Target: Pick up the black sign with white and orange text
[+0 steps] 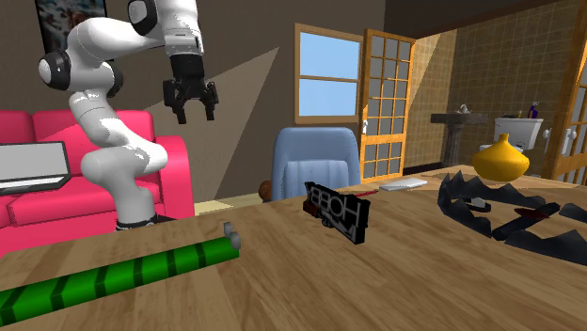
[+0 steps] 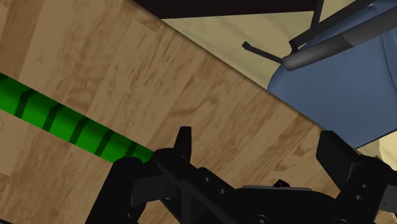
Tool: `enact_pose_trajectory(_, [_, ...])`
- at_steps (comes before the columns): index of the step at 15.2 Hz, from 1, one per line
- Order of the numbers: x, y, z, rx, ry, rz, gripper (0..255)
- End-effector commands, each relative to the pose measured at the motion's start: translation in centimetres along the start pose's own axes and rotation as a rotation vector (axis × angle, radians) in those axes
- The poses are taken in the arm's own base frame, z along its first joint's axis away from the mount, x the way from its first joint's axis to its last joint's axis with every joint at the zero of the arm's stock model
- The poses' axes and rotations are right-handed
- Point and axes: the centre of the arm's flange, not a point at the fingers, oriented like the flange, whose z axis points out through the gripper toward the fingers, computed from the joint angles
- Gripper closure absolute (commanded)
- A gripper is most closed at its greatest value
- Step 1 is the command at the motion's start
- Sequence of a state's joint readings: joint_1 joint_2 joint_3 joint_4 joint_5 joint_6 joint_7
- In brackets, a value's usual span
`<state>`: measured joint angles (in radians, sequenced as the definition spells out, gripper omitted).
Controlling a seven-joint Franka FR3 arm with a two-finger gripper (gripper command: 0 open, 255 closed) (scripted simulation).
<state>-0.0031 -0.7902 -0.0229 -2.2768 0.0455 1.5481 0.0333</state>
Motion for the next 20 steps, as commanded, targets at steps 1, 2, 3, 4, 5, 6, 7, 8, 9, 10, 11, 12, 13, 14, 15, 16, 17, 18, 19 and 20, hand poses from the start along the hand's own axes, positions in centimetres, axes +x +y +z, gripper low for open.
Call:
enact_pose_trajectory(1, [0.0, 0.0, 0.0, 0.000, 0.000, 0.000, 0])
enact_pose_trajectory(2, [1.0, -0.7, 0.6, -0.006, -0.001, 0.019, 0])
enact_pose_trajectory(3, [2.0, -1.4, 1.1, -0.012, -0.001, 0.039, 0])
enact_pose_trajectory(4, [3.1, -2.1, 1.7, -0.017, -0.002, 0.058, 0])
enact_pose_trajectory(5, [4.2, -2.8, 2.3, -0.023, -0.003, 0.077, 0])
enact_pose_trajectory(6, [5.2, -3.4, 2.9, -0.029, -0.003, 0.096, 0])
enact_pose_trajectory(7, [6.3, -4.0, 3.5, -0.035, -0.004, 0.116, 0])
enact_pose_trajectory(8, [7.4, -4.6, 4.1, -0.041, -0.005, 0.135, 0])
enact_pose_trajectory(9, [8.5, -5.2, 4.7, -0.046, -0.005, 0.154, 0])
enact_pose_trajectory(10, [9.6, -5.7, 5.3, -0.052, -0.006, 0.173, 0])
enact_pose_trajectory(11, [10.7, -6.2, 5.9, -0.058, -0.006, 0.193, 0])
enact_pose_trajectory(12, [11.9, -6.7, 6.5, -0.064, -0.007, 0.212, 0])
enact_pose_trajectory(13, [13.0, -7.2, 7.1, -0.070, -0.008, 0.231, 0])
enact_pose_trajectory(14, [14.2, -7.6, 7.7, -0.075, -0.008, 0.251, 0])
enact_pose_trajectory(15, [15.3, -8.0, 8.3, -0.081, -0.009, 0.270, 0])
enact_pose_trajectory(16, [16.5, -8.4, 8.9, -0.087, -0.010, 0.289, 0])
enact_pose_trajectory(17, [17.6, -8.7, 9.6, -0.093, -0.010, 0.308, 0])
enact_pose_trajectory(18, [18.8, -9.1, 10.2, -0.099, -0.011, 0.328, 0])
enact_pose_trajectory(19, [20.0, -9.4, 10.8, -0.104, -0.012, 0.347, 0])
enact_pose_trajectory(20, [21.2, -9.7, 11.5, -0.110, -0.012, 0.366, 0])
